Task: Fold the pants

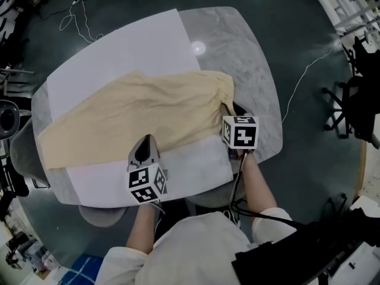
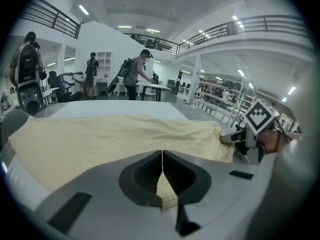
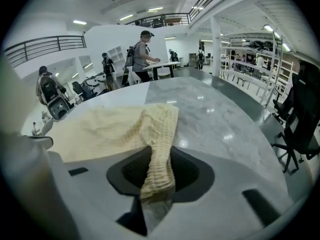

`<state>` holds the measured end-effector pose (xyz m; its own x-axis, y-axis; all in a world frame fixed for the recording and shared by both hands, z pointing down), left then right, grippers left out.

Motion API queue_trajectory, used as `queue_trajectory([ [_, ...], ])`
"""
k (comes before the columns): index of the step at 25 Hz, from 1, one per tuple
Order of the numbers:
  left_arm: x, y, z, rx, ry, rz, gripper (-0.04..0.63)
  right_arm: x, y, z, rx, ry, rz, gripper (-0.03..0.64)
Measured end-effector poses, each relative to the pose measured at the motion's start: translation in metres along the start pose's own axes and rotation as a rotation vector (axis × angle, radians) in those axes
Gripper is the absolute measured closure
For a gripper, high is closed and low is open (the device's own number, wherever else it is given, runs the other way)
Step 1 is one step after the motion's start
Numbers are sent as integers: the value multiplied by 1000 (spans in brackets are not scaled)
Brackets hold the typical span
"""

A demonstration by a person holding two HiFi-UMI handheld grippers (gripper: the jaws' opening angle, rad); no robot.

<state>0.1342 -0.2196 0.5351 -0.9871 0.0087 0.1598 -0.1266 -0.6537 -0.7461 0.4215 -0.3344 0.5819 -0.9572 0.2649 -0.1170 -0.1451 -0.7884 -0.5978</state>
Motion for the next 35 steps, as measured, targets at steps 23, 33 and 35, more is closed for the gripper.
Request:
queue_trajectory([
  [23, 43, 16, -39, -74, 5, -73, 586, 31, 15, -78, -130, 102, 176, 532],
  [33, 102, 19, -84, -126, -4, -127, 586, 90, 50, -133, -219, 82, 106, 534],
  [35, 119, 21, -94, -138, 1, -135, 586, 109, 58, -139, -239, 86, 90, 534],
])
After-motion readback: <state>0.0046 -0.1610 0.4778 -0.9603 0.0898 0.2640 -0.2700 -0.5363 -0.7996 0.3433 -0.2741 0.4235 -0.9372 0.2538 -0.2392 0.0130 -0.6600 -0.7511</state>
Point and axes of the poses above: the fingertips, and each gripper's own axes: z forward along the fingers, x to its left, y out of its top, the point moved 10 cm from there along -z, backward along the fingers, and after that the axes turned 2 degrees about -z, right-handed, at the moved point
